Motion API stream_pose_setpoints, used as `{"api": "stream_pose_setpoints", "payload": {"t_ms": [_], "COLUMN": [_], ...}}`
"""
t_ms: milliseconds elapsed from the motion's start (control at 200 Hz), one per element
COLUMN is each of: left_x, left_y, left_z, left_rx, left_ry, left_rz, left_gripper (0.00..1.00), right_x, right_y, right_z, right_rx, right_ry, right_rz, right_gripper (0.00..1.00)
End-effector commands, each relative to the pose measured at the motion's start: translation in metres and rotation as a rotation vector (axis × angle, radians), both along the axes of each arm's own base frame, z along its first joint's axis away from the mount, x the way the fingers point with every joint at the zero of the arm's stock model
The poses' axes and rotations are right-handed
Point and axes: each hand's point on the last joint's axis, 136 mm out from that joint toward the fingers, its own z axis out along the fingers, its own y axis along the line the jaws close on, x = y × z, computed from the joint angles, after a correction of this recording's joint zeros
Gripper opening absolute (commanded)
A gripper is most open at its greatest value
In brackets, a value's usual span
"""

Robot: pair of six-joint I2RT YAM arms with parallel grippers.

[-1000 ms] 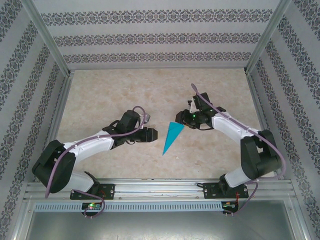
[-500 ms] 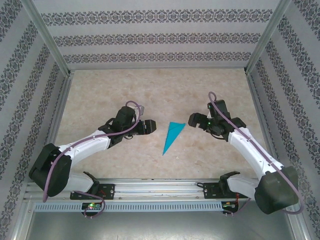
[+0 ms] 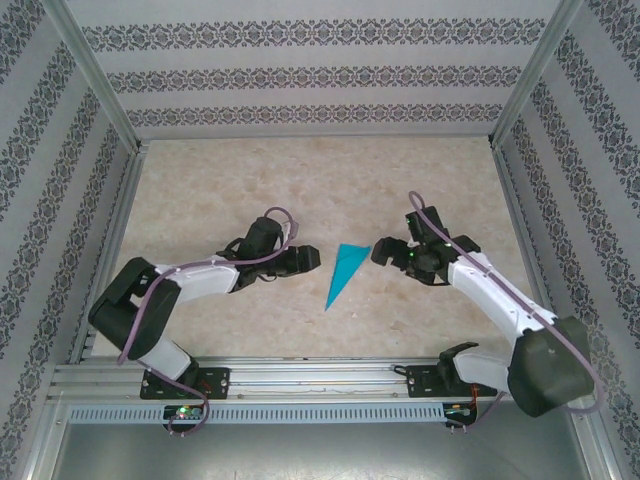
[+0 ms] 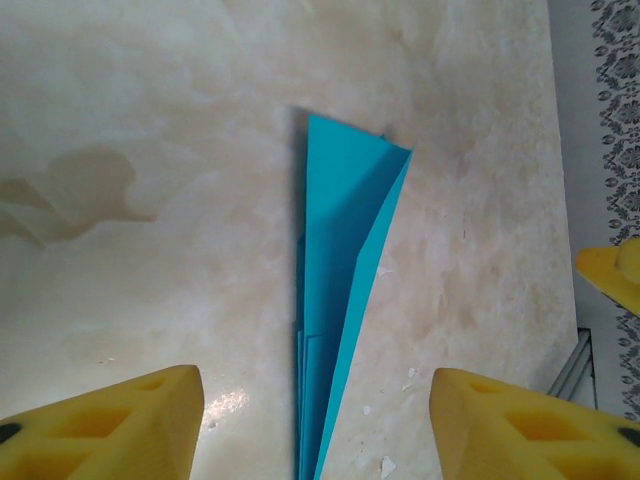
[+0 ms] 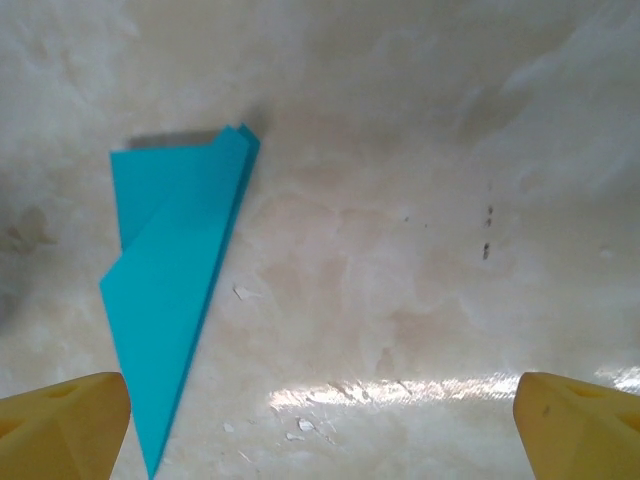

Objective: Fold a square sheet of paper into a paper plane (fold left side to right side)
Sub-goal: Fold the wing for the fifth time at the center of the table, then pick up the paper plane at the center of the table.

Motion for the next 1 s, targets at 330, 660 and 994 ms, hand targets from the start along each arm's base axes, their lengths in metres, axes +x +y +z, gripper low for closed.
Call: {"api": "stream_pose_setpoints", "payload": {"t_ms": [330,660,994], "left_x": [-0.01,-0.019,-0.021], "left_y": [-0.036,-0.048,-0.031], "left_z": [-0.028,-0.044,-0.048], "left_rx": [-0.187,-0.186,-0.09], "left_ry": [0.167,0.218,0.175], "left_rz": [-0.049,-0.069,-0.035], "left_gripper": [0.46,0.3,0.28], "right_x": [0.046,0.064,0.043], "right_y": [0.06,0.089,0.084], "right_z": [-0.016,-0.032,-0.037], "right_rx": [-0.014,0.017,-0.124], "right_ry": [0.062,0.113,0.208], "right_rz": [0.066,0.108,-0.004], "right_gripper": [0.98,0.89,0.88]}}
